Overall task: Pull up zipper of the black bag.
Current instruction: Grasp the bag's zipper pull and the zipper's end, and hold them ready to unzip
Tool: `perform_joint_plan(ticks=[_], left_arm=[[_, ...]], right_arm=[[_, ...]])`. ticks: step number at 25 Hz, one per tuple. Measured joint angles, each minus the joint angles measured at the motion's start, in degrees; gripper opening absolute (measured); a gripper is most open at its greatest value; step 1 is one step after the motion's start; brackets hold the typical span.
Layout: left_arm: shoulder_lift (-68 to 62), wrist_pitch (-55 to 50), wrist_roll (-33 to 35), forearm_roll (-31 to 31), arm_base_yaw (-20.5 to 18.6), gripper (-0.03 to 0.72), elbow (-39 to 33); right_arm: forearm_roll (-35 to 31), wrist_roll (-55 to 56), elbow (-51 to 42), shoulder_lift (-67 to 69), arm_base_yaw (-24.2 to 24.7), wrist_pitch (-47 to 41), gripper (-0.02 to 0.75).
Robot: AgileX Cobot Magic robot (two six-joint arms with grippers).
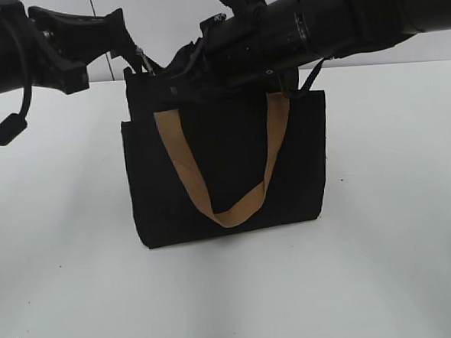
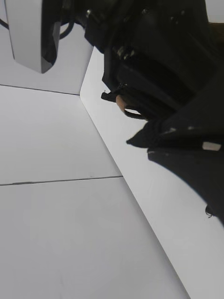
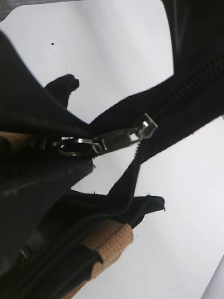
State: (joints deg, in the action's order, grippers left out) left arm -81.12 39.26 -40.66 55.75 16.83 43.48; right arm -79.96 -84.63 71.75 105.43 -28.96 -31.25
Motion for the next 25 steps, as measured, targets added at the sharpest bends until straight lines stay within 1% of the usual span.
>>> perform_joint_plan(ticks=[3,9,11,13,14,17,20,22,25], left_arm=[[0.00,-0.16,0.00,0.15,0.00,0.002,0.00],[0.00,-1.28,0.00,0.20,0.00,0.002,0.00],[0.00,-1.46,0.00,0.20,0.00,0.002,0.00],[0.00,-1.77,0.00,0.20,0.00,0.002,0.00],[0.00,-1.99,0.00,0.20,0.00,0.002,0.00],[0.00,-3.31,0.00,0.31,0.00,0.002,0.00],[0.06,-7.77,0.00,0.58,0.00,0.002,0.00],[0.11,-11.20,0.00,0.58,0.00,0.002,0.00],[0.11,-15.29,0.00,0.52,0.00,0.002,0.00]], right_arm=[[0.00,0.01,0.00,0.00,0.00,0.00,0.101],[0.00,0.01,0.00,0.00,0.10,0.00,0.086],[0.00,0.01,0.00,0.00,0.10,0.00,0.056],[-0.01,0.01,0.00,0.00,0.10,0.00,-0.001],[-0.01,0.06,0.00,0.00,0.10,0.00,-0.011],[0.12,0.13,0.00,-0.15,0.10,0.30,-0.013],[1.46,1.44,0.00,-1.21,0.10,1.25,-0.013],[3.22,2.28,0.00,-2.19,0.10,2.07,-0.013],[7.79,4.71,0.00,-3.27,0.10,1.81,-0.013]])
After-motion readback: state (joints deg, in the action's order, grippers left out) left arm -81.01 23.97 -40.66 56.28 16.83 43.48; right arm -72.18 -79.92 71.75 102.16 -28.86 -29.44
